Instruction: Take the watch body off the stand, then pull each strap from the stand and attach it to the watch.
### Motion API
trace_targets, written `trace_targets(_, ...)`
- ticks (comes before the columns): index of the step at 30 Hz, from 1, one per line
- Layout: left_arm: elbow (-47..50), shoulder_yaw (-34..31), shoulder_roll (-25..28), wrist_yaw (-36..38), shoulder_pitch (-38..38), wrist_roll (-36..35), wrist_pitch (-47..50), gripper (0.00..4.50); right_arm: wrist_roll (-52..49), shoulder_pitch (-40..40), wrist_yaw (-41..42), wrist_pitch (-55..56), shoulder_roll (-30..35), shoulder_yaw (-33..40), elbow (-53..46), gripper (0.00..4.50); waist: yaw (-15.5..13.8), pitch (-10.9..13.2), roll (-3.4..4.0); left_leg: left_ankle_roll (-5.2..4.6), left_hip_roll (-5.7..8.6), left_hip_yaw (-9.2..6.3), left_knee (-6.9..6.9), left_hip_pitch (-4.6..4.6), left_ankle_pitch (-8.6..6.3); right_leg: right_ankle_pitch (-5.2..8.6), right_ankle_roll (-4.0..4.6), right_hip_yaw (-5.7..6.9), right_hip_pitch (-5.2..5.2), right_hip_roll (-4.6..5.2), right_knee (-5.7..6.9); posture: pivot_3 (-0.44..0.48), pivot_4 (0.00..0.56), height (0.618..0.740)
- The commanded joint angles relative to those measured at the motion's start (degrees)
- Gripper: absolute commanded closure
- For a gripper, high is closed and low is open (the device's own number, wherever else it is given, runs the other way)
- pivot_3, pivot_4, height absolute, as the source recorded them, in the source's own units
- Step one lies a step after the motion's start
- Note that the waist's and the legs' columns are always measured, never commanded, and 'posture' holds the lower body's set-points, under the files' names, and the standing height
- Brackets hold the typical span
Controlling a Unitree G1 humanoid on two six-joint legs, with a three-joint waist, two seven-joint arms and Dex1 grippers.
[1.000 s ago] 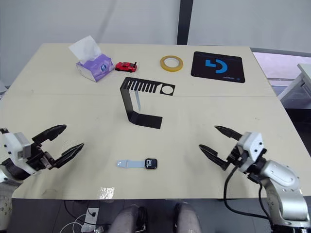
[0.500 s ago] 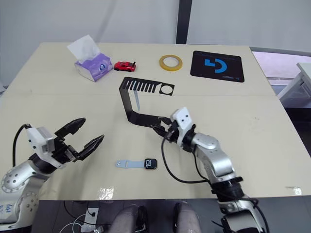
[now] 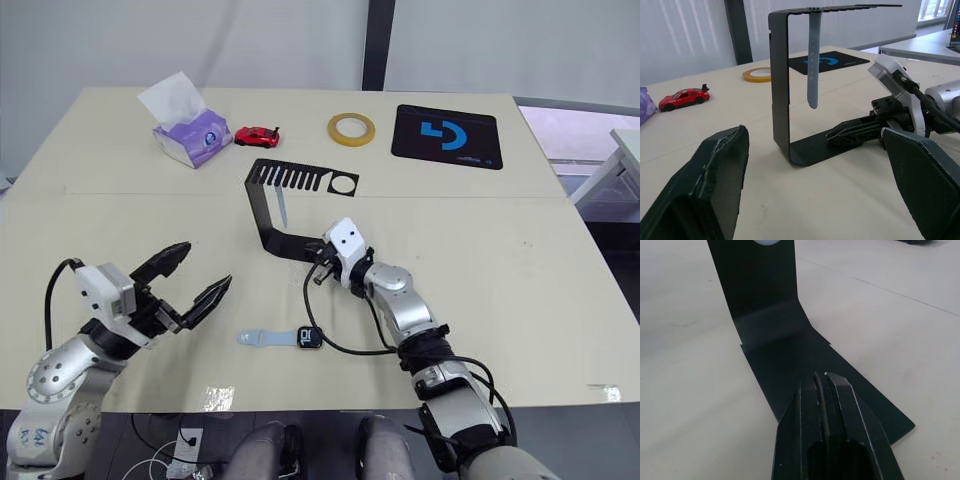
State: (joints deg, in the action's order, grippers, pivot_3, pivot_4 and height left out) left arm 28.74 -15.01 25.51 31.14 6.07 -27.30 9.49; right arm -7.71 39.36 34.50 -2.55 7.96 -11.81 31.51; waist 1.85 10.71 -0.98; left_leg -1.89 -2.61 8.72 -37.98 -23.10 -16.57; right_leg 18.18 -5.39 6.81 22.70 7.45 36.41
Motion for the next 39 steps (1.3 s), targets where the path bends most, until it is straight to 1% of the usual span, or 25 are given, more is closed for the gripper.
trace_targets(1, 4.1, 2.2, -1.5, -4.0, -1.6, 1.8, 0.8, 0.0, 0.8, 0.2, 0.5, 0.7, -0.2, 1.1, 1.6, 4.42, 0.0, 0.0, 0.0, 0.0, 0.0, 0.0, 0.0, 0.01, 0.0, 0.0, 0.0, -0.01, 0.0, 0.0, 0.02, 0.0, 0.15, 0.74)
trace_targets(8, 5.8, 8.5, -7.3, -12.8, -6.4, 9.2, 1.2, 0.0, 0.3, -0.4, 1.6, -0.4, -0.7, 1.5, 1.0, 4.42, -0.1, 0.0, -0.02, 0.01, 0.0, 0.0, 0.0, 0.02, 0.02, 0.0, 0.0, 0.0, -0.02, -0.01, 0.03, 0.0, 0.15, 0.74)
trace_targets(11, 4.5, 12.4, -11.0, -15.5, -8.1, 11.9, 0.5, 0.86, 0.2, -0.7, 2.4, -1.4, -1.0, 1.3, 0.3, 4.5, -0.1, 0.0, -0.02, 0.01, 0.0, 0.0, 0.0, 0.02, 0.02, 0.0, 0.0, 0.0, -0.02, -0.01, 0.03, 0.0, 0.15, 0.74)
trace_targets(13, 3.2, 14.6, -12.8, -16.9, -9.4, 14.3, 0.0, 1.71, 0.2, -0.8, 2.8, -2.0, -1.0, 1.2, -0.1, 4.5, -0.1, 0.0, -0.02, 0.01, -0.01, 0.0, 0.0, 0.02, 0.02, 0.0, 0.0, 0.0, -0.02, -0.02, 0.02, 0.0, 0.15, 0.74)
trace_targets(19, -0.7, 19.4, -16.5, -20.1, -12.3, 20.3, -1.6, 1.71, 0.3, -1.2, 3.8, -3.6, -1.1, 1.0, -1.2, 4.5, -0.1, 0.0, -0.03, 0.01, -0.02, 0.0, 0.0, 0.02, 0.03, 0.0, 0.0, 0.01, -0.02, -0.03, 0.02, 0.0, 0.15, 0.74)
trace_targets(23, -4.7, 20.2, -18.9, -23.3, -15.5, 24.0, -1.7, 1.71, 0.6, -1.4, 4.0, -4.4, -1.1, 0.8, -2.0, 4.5, -0.2, 0.0, -0.03, -0.01, -0.01, 0.0, 0.0, 0.01, 0.04, 0.0, 0.0, 0.02, -0.02, -0.03, 0.01, 0.0, 0.15, 0.74)
trace_targets(28, -8.1, 19.8, -20.5, -24.9, -19.1, 24.8, 1.3, 1.71, 0.6, -1.3, 4.0, -5.0, -1.1, 0.9, -2.4, 4.5, -0.2, 0.0, -0.03, -0.02, -0.01, 0.0, 0.0, 0.0, 0.04, 0.0, 0.0, 0.04, -0.02, -0.02, 0.01, 0.0, 0.15, 0.74)
trace_targets(30, -9.7, 20.3, -20.0, -24.2, -20.9, 25.6, -0.3, 1.71, 0.7, -1.2, 4.0, -4.9, -1.2, 0.8, -2.2, 4.5, -0.2, 0.0, -0.03, -0.02, -0.02, 0.0, 0.0, 0.01, 0.05, 0.0, 0.0, 0.04, -0.02, -0.02, 0.01, 0.0, 0.15, 0.74)
trace_targets(33, -12.0, 19.8, -20.8, -25.0, -23.4, 25.9, -0.2, 1.71, 0.7, -1.4, 3.9, -4.9, -1.3, 0.8, -2.4, 4.5, -0.2, 0.0, -0.03, -0.02, -0.02, 0.0, 0.0, 0.0, 0.07, 0.0, 0.0, 0.06, -0.02, -0.02, 0.01, 0.0, 0.15, 0.74)
trace_targets(36, -13.6, 19.7, -21.4, -26.4, -24.5, 26.9, 1.7, 1.71, 0.8, -1.7, 3.8, -5.0, -1.4, 0.7, -2.6, 4.5, -0.2, 0.0, -0.03, -0.02, -0.01, 0.0, -0.01, 0.0, 0.07, 0.0, 0.0, 0.06, -0.02, -0.02, 0.01, 0.0, 0.15, 0.74)
trace_targets(39, -14.6, 20.3, -21.7, -26.2, -25.3, 27.1, 1.2, 1.71, 0.8, -1.8, 3.7, -5.0, -1.5, 0.8, -2.6, 4.5, -0.2, 0.0, -0.04, -0.02, -0.02, 0.0, 0.0, 0.0, 0.07, 0.0, 0.0, 0.06, -0.02, -0.02, 0.01, 0.0, 0.15, 0.74)
